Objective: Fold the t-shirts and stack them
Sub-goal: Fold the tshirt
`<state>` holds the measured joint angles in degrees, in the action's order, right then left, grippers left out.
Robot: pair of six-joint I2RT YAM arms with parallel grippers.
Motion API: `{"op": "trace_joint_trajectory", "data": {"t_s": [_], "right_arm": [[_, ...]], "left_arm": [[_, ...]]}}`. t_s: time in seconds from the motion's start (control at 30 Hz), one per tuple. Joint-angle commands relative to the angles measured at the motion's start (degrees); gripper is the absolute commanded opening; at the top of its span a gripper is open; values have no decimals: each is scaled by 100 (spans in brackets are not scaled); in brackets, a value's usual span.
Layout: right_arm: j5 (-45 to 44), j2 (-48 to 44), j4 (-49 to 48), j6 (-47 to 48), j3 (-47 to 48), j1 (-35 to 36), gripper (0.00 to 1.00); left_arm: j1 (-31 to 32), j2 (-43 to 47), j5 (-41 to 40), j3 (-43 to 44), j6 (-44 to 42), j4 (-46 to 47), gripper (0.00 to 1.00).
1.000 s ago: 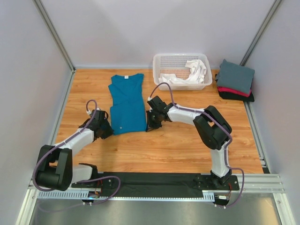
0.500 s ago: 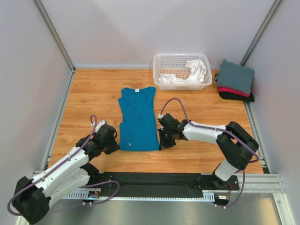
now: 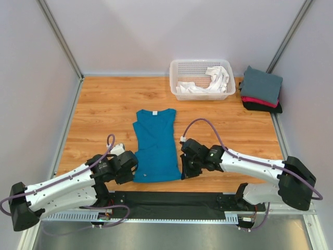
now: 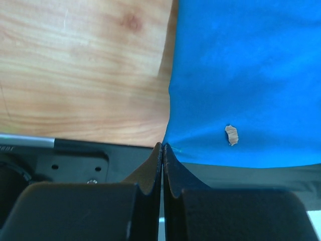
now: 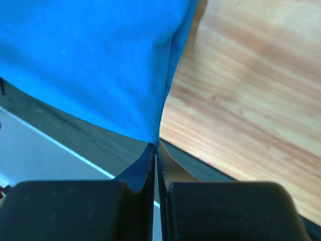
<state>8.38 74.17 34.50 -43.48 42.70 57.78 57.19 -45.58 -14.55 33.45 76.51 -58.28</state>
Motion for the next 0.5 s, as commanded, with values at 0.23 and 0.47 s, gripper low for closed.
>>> {"op": "trace_joint_trajectory", "data": {"t_s": [0.23,0.47], "right_arm": [[-732,-535,1128,-811,71,910,0],[-2259,-615,2225,-653,1415,876,0]], "left_arm": [[609,-65,-451,583,277,-1237,0],[600,-301,-1674,1812,-117,-1845,0]]}}
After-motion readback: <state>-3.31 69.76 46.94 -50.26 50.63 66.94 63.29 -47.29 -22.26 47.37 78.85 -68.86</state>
